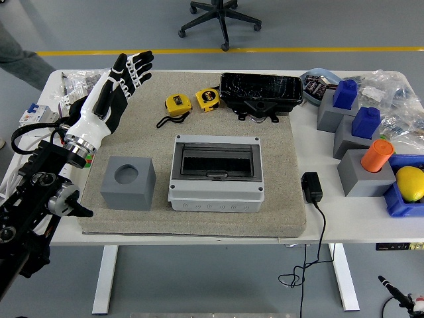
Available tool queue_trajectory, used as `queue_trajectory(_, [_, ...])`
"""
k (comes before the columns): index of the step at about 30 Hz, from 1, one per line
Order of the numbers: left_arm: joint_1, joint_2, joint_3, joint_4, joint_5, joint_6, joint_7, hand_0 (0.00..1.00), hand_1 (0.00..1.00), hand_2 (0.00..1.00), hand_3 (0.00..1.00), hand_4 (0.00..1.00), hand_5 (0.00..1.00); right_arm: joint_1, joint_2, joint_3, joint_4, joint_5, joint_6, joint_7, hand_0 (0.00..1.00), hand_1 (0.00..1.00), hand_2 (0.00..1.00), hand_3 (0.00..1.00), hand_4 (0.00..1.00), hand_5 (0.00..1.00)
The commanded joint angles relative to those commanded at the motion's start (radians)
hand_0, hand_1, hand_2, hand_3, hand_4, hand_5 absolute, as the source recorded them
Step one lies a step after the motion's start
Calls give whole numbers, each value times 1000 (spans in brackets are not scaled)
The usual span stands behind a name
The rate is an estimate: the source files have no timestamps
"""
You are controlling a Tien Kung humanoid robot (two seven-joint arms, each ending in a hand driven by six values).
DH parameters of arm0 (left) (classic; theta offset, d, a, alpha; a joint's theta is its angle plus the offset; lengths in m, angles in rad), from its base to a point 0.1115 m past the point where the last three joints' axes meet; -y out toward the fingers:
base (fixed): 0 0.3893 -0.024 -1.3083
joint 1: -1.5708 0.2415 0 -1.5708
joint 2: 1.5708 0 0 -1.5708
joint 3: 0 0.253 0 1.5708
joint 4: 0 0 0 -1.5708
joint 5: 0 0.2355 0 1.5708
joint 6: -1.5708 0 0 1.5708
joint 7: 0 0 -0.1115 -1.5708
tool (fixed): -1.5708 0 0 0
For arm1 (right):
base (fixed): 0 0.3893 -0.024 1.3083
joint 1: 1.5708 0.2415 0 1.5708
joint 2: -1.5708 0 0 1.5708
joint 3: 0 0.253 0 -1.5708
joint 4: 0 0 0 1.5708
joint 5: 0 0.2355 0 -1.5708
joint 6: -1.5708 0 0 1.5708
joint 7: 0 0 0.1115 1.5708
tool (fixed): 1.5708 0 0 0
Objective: Fetch the battery,place it into the box,close the lid of the box
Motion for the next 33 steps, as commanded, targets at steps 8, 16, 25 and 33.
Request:
queue_trajectory(8, [7,-4,-23,23,-254,-17,-24,993,998,983,966,998,998,-7,3,14,0,-9,1,0,942,915,838,825,998,998])
queue_trajectory(16, [18,11,-115,51,-144,66,-4,998,998,995,966,998,998,-2,3,3,0,6,0,2,943,915,838,824,998,998])
queue_trajectory(25, [51,63,-270,52,233,134,54,977,994,956,919,998,998,0,1,4,0,8,-1,2,944,915,838,824,998,998])
queue_trajectory(33, [131,69,-356,-24,564,154,83,960,970,939,903,998,998,-2,-1,11,0,-4,0,1,944,915,838,824,998,998])
